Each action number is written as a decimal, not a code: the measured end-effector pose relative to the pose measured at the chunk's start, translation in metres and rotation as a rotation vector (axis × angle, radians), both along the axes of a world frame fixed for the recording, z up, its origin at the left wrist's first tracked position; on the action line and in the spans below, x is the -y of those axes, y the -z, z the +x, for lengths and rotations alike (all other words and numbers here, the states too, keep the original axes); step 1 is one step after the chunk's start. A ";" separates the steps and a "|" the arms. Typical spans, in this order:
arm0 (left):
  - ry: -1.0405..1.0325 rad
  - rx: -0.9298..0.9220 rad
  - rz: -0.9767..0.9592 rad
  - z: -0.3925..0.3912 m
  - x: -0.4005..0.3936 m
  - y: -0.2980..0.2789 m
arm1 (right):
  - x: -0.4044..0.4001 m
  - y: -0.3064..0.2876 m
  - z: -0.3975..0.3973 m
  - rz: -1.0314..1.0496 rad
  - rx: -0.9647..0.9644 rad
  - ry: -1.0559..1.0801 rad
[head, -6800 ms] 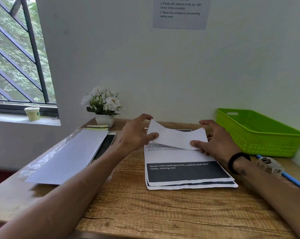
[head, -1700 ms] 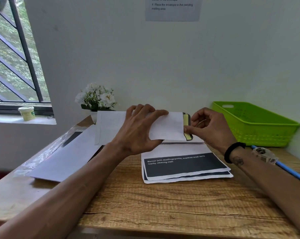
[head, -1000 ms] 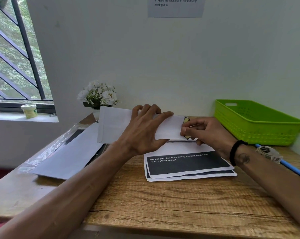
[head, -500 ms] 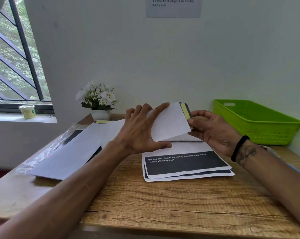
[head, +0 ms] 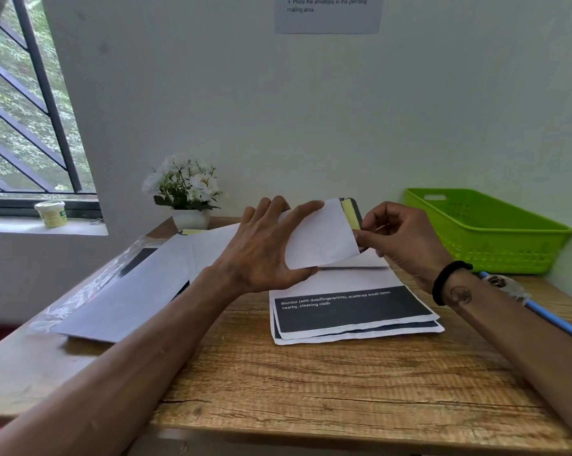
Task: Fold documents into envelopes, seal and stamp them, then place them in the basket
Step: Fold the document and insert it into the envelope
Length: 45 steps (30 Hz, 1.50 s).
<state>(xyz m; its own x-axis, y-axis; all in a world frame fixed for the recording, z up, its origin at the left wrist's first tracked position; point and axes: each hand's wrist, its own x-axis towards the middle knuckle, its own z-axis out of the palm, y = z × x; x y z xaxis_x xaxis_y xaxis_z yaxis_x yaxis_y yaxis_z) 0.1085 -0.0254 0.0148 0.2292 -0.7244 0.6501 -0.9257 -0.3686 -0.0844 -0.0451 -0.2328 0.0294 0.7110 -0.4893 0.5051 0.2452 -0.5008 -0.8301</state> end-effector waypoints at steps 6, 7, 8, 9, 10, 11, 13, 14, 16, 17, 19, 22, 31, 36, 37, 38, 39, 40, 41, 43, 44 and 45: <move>-0.001 0.060 0.026 -0.004 0.003 0.000 | 0.003 0.003 0.000 -0.034 -0.117 0.000; -0.004 0.067 0.029 -0.005 0.004 0.000 | 0.003 0.003 0.000 -0.018 -0.134 -0.002; -0.007 0.070 0.032 -0.005 0.004 0.001 | 0.003 0.004 0.000 0.012 -0.149 -0.015; -0.010 0.070 0.034 -0.005 0.004 0.001 | 0.003 0.003 0.000 0.057 -0.164 -0.036; -0.014 0.071 0.037 -0.005 0.004 0.002 | 0.002 0.003 0.000 0.109 -0.178 -0.063; -0.020 0.074 0.039 -0.004 0.004 0.002 | 0.002 0.003 0.001 0.162 -0.188 -0.091; -0.041 0.084 0.045 -0.004 0.004 0.003 | 0.003 0.002 0.001 0.244 -0.202 -0.139; -0.053 0.086 0.049 -0.003 0.004 0.004 | 0.004 0.002 0.001 0.269 -0.206 -0.160; -0.065 0.088 0.054 -0.003 0.004 0.004 | 0.005 0.003 0.001 0.313 -0.206 -0.198; -0.065 0.089 0.052 -0.003 0.005 0.004 | 0.006 0.003 0.001 0.334 -0.204 -0.215; -0.058 0.092 0.043 -0.003 0.005 0.004 | 0.007 0.004 0.001 0.379 -0.205 -0.250; -0.032 0.107 0.028 -0.005 0.005 0.002 | 0.006 0.002 0.000 0.492 -0.216 -0.354; 0.051 0.125 0.015 -0.010 0.004 -0.001 | -0.007 -0.003 -0.004 0.488 -0.249 -0.419; 0.063 0.137 0.013 -0.011 0.004 0.000 | -0.013 -0.002 -0.005 0.498 -0.221 -0.479; 0.063 0.133 0.003 -0.011 0.003 -0.001 | -0.015 -0.002 -0.005 0.493 -0.202 -0.494; 0.061 0.134 -0.008 -0.011 0.003 -0.001 | -0.017 -0.002 -0.005 0.488 -0.184 -0.502; 0.060 0.136 -0.018 -0.011 0.003 -0.002 | -0.019 -0.002 -0.005 0.481 -0.170 -0.505; 0.061 0.137 -0.026 -0.012 0.003 -0.002 | -0.020 -0.001 -0.004 0.472 -0.163 -0.501; 0.066 0.138 -0.030 -0.012 0.003 -0.002 | -0.021 0.000 -0.004 0.461 -0.163 -0.489; 0.082 0.147 -0.032 -0.014 0.004 -0.002 | -0.021 0.002 -0.003 0.434 -0.172 -0.436; 0.090 0.153 -0.031 -0.015 0.005 -0.001 | -0.020 0.003 -0.002 0.421 -0.180 -0.407; 0.093 0.157 -0.029 -0.015 0.006 0.000 | -0.019 0.004 -0.001 0.413 -0.185 -0.380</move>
